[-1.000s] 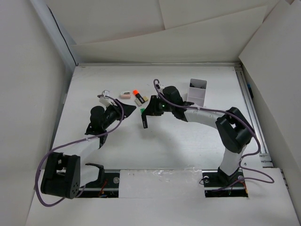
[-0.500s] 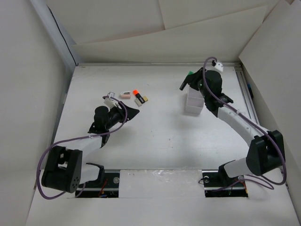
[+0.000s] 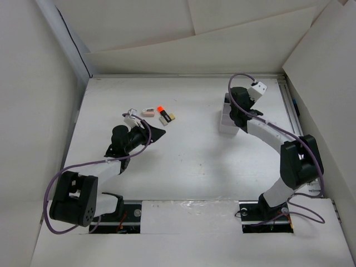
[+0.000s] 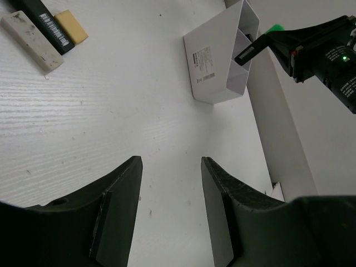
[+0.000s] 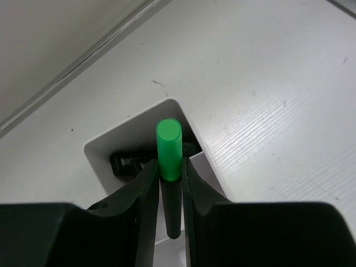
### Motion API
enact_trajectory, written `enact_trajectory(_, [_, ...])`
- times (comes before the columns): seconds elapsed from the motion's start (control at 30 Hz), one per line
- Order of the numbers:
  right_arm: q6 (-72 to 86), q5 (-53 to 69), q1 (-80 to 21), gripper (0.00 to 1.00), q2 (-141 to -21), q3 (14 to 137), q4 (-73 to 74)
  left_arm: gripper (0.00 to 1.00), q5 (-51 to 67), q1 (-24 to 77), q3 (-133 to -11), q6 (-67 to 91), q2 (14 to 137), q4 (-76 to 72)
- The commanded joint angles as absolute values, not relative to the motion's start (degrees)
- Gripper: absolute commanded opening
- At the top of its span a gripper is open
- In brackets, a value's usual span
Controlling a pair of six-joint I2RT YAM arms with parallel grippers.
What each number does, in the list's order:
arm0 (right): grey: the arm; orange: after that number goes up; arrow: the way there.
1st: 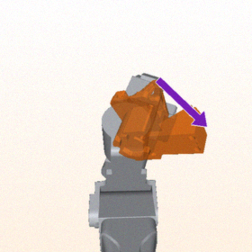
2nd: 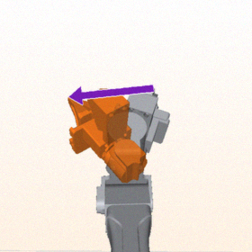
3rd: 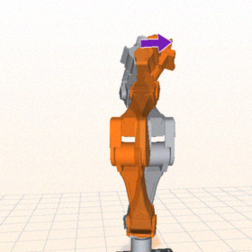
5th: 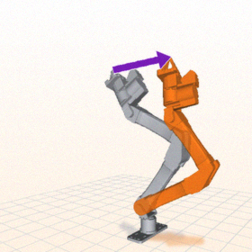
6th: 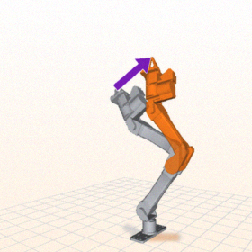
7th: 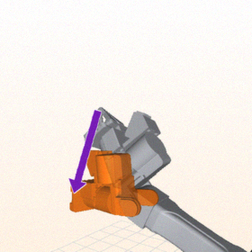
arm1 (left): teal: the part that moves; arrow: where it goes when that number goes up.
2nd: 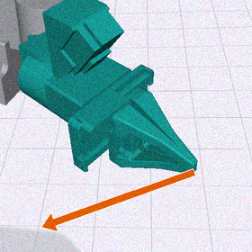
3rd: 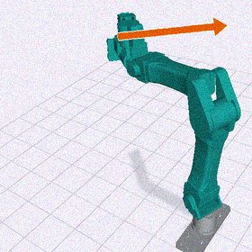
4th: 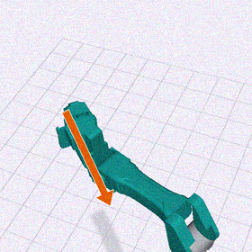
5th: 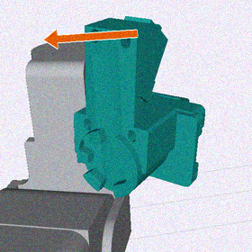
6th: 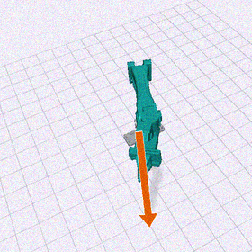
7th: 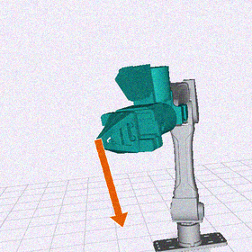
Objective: Sort the stationery into containers
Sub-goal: Place the pen in the storage box.
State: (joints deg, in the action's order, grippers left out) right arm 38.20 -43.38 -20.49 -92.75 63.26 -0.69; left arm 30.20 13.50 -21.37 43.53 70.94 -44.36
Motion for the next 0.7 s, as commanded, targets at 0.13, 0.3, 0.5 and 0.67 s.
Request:
enact_trajectory(0.13, [38.9, -53.7, -22.2, 0.02, -92.4, 67.1, 0.5, 0.43, 31.0, 13.6, -21.8, 43.5, 70.8, -47.7])
enact_trajectory(0.3, [39.6, -56.7, -24.3, 0.02, -94.6, 68.2, 1.7, 0.43, 29.9, 13.6, -21.8, 43.5, 70.8, -46.4])
enact_trajectory(0.5, [41.9, -58.4, -25.7, 0.03, -96.2, 68.2, 4.0, 0.43, 28.7, 13.6, -21.8, 43.0, 71.5, -45.9])
enact_trajectory(0.67, [41.9, -59.2, -26.3, 0.04, -97.4, 70.0, 5.2, 0.43, 28.0, 13.6, -22.3, 43.0, 72.1, -45.3])
